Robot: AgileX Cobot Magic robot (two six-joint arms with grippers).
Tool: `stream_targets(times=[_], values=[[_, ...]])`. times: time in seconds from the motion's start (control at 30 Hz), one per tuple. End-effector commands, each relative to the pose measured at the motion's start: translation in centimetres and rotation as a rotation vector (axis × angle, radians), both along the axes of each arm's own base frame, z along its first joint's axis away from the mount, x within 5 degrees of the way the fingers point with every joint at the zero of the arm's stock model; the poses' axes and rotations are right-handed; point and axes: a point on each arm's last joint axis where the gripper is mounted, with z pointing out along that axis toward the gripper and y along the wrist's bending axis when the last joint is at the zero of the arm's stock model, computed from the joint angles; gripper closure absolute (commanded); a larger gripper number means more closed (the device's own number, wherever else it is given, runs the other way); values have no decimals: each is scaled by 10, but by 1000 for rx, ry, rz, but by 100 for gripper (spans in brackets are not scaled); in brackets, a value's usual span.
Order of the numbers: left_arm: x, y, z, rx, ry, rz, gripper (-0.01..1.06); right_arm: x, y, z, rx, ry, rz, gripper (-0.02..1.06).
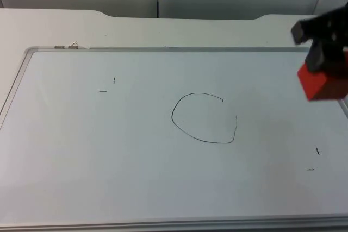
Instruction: Pick up one cube with the left hand and another cube with the right hand. First place the cube in the right hand at the target position, then stack the cube in the left hand on top.
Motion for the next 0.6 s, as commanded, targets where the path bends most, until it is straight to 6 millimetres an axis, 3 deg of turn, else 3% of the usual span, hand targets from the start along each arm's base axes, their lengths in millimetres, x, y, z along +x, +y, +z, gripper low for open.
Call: stream_targets(times=[0.0,0.1,0.13,0.23,0.27,0.37,0.57], values=[[-1,-1,2,-13,-23,-11,105,-16,-2,39,17,-111,68,105],[-1,-1,2,-13,-23,-11,105,-46,-3,85,62,-279,159,105],[-1,-1,2,-13,-23,-11,105,-46,-3,85,62,-279,159,105],[-1,-1,2,-13,-25,-11,105,-77,-1,114,86,-394,265,105],[-1,-1,2,-13,-25,-11,105,-77,-1,114,86,-394,265,105],[0,-1,2,-12,-27,-11,105,-106,5,125,82,-436,397,105],[0,-1,2,-12,-29,-11,105,-125,17,112,52,-433,519,105]])
